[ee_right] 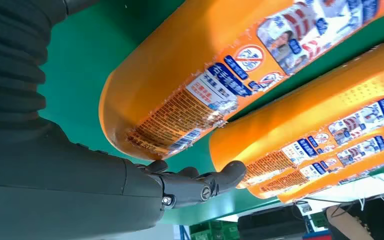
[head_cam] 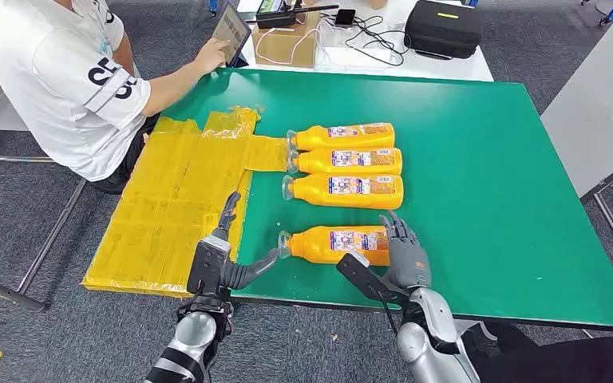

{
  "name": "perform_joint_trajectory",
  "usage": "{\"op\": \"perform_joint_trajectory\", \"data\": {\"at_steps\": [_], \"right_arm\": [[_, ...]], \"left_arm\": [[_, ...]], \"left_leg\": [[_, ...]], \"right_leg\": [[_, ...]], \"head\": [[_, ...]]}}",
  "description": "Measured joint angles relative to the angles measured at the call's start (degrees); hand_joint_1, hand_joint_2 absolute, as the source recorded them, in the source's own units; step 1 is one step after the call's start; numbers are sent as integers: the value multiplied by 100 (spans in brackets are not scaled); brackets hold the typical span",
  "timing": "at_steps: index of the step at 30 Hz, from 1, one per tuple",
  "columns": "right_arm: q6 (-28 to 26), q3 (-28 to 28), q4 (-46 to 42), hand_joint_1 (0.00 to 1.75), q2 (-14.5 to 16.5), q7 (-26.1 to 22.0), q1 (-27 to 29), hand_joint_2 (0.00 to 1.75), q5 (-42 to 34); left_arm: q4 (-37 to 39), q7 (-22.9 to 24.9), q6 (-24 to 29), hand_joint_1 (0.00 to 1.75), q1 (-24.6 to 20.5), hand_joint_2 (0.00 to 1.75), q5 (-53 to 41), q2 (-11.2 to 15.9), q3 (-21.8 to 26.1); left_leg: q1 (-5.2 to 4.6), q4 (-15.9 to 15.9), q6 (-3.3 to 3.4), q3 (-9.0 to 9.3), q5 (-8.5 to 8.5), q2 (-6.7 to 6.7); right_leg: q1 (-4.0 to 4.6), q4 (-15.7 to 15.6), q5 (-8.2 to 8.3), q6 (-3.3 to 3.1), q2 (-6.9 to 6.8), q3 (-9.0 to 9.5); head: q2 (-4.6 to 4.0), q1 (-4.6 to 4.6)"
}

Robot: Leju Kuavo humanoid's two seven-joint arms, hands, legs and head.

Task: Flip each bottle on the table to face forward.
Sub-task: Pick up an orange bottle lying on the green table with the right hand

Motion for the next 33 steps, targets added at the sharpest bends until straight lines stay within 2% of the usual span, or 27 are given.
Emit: {"op": "perform_joint_trajectory", "data": {"at_steps": [8, 25, 26, 27, 29, 30, 31, 33], "right_arm": [[93, 45, 464, 0, -21, 120, -340, 175, 219], [889, 376, 1551, 0, -141, 210, -1111, 175, 173], [953, 397, 1602, 12, -156, 199, -1157, 175, 148], [1005, 423, 1651, 49, -173, 187, -1200, 175, 128], [1065, 470, 1733, 137, -201, 169, -1264, 175, 102], [1076, 490, 1768, 168, -211, 164, -1285, 175, 93], [1083, 506, 1802, 175, -219, 157, -1303, 175, 84], [1100, 534, 1856, 175, -232, 122, -1337, 175, 38]], "left_arm": [[1, 10, -140, 0, -13, 175, 52, 6, 9], [10, 122, -495, 0, -110, 175, 215, 16, 67], [16, 121, -507, 0, -120, 175, 215, 16, 69], [24, 121, -515, 0, -132, 175, 215, 16, 70], [42, 120, -524, 0, -157, 175, 215, 17, 72], [52, 120, -528, 0, -169, 175, 216, 17, 72], [61, 120, -534, 0, -178, 175, 216, 17, 73], [82, 120, -550, 0, -193, 175, 216, 18, 75]], "left_leg": [[0, 0, 3, 0, 3, 0], [0, 0, 2, 35, -3, 11], [0, 0, 2, 44, -4, 14], [0, -1, 3, 54, -6, 17], [0, -1, 7, 73, -10, 20], [0, -1, 9, 81, -11, 20], [0, -1, 11, 88, -13, 20], [0, -1, 12, 98, -13, 21]], "right_leg": [[0, 0, 1, 1, 0, 1], [1, -3, 4, 3, 5, 25], [1, -4, 4, 3, 6, 33], [1, -5, 4, 2, 7, 42], [1, -7, 3, 2, 8, 61], [1, -8, 3, 2, 8, 69], [1, -8, 3, 2, 8, 75], [1, -9, 3, 2, 8, 85]], "head": [[0, -1], [-1, -1], [-1, -1], [-1, 0], [-1, 1], [-1, 1], [-1, 1], [-1, 1]]}}
